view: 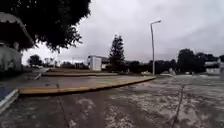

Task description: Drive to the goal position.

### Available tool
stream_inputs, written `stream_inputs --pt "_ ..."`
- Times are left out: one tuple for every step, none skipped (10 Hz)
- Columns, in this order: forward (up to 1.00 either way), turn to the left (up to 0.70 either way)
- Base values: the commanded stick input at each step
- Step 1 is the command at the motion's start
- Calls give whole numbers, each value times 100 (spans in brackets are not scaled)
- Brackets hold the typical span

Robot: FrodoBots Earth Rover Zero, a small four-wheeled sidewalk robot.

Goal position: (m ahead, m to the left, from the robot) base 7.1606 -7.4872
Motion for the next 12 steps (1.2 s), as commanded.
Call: stream_inputs --pt "50 -50" --pt "50 -50" --pt "50 -34" --pt "50 0" --pt "50 0" --pt "50 0" --pt "50 0" --pt "50 0" --pt "50 0" --pt "50 0" --pt "50 0" --pt "50 0"
